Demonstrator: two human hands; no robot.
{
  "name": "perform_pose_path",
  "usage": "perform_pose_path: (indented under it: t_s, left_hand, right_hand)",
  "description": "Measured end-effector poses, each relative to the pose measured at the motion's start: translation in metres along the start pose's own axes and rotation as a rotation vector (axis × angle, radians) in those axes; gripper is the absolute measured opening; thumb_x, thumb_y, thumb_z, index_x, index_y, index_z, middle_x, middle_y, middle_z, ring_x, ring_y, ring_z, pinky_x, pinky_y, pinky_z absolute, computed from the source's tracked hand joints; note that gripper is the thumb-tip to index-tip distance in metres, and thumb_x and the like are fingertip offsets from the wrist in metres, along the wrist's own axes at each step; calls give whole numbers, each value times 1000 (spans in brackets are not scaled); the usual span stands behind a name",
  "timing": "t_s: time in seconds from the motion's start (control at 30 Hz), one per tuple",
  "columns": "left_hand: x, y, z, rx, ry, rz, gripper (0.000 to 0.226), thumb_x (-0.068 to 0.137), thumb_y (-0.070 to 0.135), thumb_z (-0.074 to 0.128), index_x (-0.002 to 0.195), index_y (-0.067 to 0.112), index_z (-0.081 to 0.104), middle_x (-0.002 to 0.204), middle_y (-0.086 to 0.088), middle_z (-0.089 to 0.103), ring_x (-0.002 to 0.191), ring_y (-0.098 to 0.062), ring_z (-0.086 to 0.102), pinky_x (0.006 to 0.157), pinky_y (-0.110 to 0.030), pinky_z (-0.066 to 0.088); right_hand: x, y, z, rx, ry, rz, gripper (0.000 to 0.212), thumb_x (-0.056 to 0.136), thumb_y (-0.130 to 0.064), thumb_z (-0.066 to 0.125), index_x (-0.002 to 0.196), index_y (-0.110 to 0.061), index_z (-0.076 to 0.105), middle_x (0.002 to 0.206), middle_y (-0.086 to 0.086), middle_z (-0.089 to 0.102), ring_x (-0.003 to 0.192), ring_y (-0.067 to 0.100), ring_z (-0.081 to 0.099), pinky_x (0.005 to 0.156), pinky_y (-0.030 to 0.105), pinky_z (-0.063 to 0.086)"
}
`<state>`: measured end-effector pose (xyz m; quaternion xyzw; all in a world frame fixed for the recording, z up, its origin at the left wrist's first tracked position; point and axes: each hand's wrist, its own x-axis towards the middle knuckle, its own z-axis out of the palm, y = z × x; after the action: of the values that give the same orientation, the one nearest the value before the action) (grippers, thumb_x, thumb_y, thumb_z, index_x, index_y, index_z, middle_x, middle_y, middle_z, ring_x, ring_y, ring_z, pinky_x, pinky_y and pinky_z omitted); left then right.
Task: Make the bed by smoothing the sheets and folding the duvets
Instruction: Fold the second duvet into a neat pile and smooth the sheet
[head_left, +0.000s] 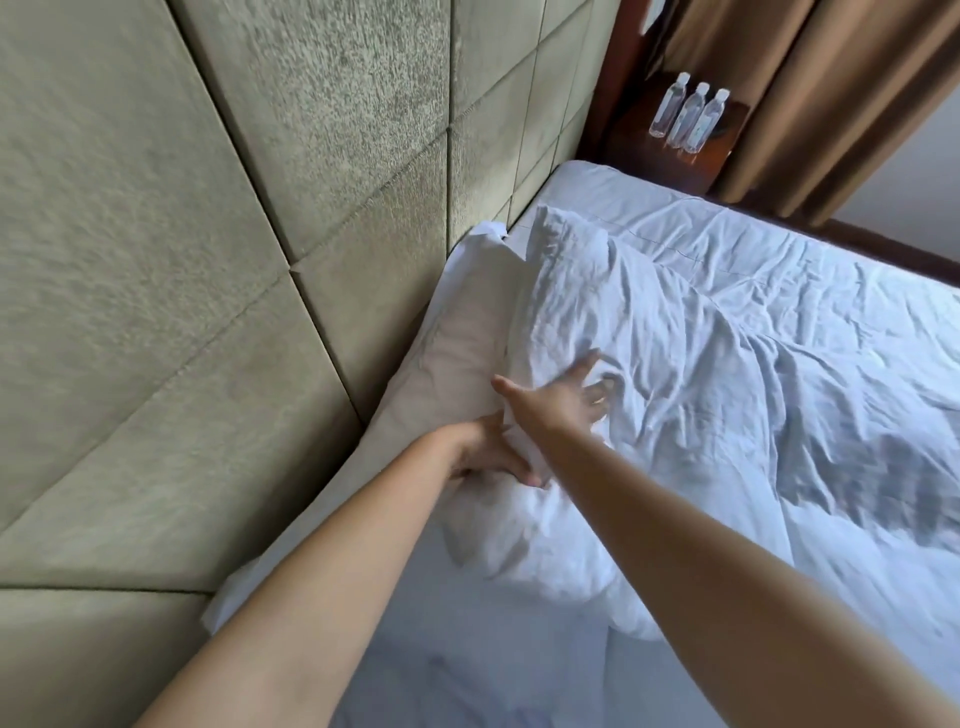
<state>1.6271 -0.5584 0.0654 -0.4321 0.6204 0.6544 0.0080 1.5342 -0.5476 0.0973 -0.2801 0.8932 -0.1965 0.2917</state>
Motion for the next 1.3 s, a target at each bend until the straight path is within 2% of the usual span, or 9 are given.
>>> perform_pose_path:
  t_s: [0.13,0.33,0.47,0.6,0.7,0.8,0.87,1.03,1.3]
  left_hand:
    - [-18,-10,-7,-140,-176,-136,85,56,7,81,133,21,48,125,-1,60,117,-21,56,98,-47,49]
    - [-33,-38,-26,-338,-253,-260,52,86,-12,56,119,28,60,118,4,59,116,-17,54,102,-49,40]
    - [-15,-35,-23,-332,160,-328,31,91,-5,48,103,17,67,104,-3,61,88,-15,57,81,-33,47]
    - [18,-37,-2,-280,408,-378,63,91,27,60,147,19,32,136,-9,47,115,-26,50,82,-33,45]
    - [33,-31,18,-407,325,-360,85,81,39,72,148,11,29,133,-11,53,111,-26,58,83,-34,52]
    - [39,-17,38,-502,195,-302,45,87,28,66,125,5,57,82,-6,66,64,-16,62,56,-25,50]
    - [43,-10,44,-481,183,-230,27,89,10,56,115,9,59,72,-5,60,53,-13,54,50,-22,43]
    - [31,28,55,-447,181,-94,51,84,-16,35,116,21,49,57,-5,53,34,-8,43,37,-16,35]
    - [29,120,124,-349,150,54,61,83,-21,32,135,9,45,83,-11,59,38,-8,53,36,-14,38]
  right_hand:
    - [3,1,5,-129,-96,-26,121,71,-56,75,150,-34,-14,157,9,-23,145,39,-8,110,64,10]
    - [16,45,12,-187,-112,3,96,80,-25,64,151,-30,1,154,15,18,132,38,37,106,49,36]
    - [30,66,-8,-61,-11,-47,53,83,-10,51,133,-15,35,123,19,57,117,38,50,94,37,41]
    - [35,87,-31,37,-10,-30,39,77,-10,53,115,-16,45,100,12,59,104,34,56,77,30,40]
    - [33,103,-39,52,7,-25,38,77,-9,53,112,-17,45,91,7,54,98,33,56,73,29,37]
    - [33,117,-41,52,5,-37,39,77,-9,55,114,-16,45,88,5,53,96,33,56,73,30,38]
    - [33,120,-43,69,-11,-52,40,77,-11,57,114,-18,44,90,5,55,92,31,56,74,30,39]
    - [34,122,-56,144,-27,-77,37,78,-14,57,111,-22,41,87,1,55,84,27,53,71,30,39]
    - [36,157,-142,326,83,-133,43,79,-25,62,117,-26,42,97,2,59,89,28,56,77,34,45]
